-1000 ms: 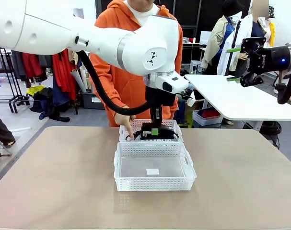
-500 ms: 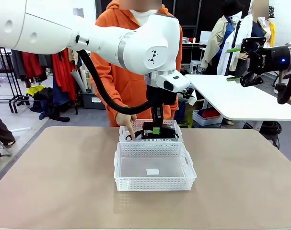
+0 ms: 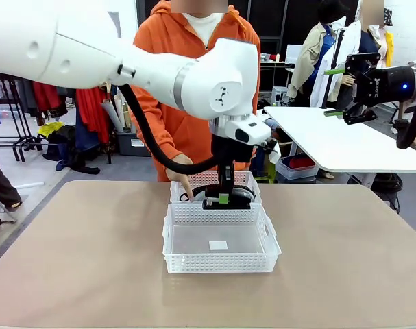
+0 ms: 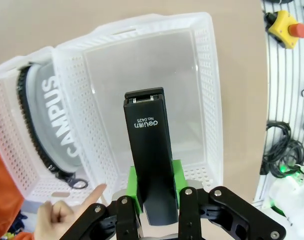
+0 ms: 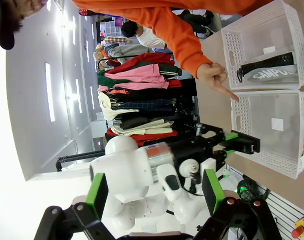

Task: Distribute items into two baskets.
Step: Place the picked Stapler into the Organizing basket as instructed by the person.

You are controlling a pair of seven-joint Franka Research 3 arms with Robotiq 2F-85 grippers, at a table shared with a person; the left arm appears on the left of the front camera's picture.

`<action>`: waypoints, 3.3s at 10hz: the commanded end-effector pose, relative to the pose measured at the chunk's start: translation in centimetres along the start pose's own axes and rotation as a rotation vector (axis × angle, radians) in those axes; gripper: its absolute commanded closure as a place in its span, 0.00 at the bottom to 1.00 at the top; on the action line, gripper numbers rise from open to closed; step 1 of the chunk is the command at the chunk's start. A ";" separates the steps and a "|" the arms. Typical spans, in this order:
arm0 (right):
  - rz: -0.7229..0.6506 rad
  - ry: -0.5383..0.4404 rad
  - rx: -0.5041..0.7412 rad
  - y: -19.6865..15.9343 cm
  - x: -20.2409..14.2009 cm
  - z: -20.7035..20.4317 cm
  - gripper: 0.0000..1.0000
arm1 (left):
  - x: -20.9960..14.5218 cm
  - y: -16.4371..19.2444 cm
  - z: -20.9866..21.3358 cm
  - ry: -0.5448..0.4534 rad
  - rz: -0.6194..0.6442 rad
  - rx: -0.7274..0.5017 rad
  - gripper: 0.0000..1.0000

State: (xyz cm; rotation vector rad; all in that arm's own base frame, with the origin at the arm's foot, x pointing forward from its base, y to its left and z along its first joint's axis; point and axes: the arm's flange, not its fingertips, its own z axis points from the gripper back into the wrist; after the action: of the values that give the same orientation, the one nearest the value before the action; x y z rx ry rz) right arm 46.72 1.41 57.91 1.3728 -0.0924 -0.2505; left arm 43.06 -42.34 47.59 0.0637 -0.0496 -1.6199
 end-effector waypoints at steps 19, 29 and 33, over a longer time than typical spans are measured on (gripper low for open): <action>-0.009 -0.010 0.008 0.3 -0.2 -0.1 0.00 | 0.5 1.9 -14.2 0.100 0.060 -0.100 0.82; -0.009 -0.010 0.008 0.3 -0.2 -0.1 0.00 | -0.3 1.6 -13.2 0.096 0.092 -0.101 0.00; -0.009 -0.010 0.008 0.3 -0.2 -0.1 0.00 | -0.5 1.6 -11.7 0.095 0.117 -0.104 0.00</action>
State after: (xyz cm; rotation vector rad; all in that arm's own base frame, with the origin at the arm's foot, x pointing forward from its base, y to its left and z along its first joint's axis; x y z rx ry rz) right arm 46.72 1.41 57.91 1.3728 -0.0924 -0.2505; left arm 46.20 -42.46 35.15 0.0537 0.1041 -1.5204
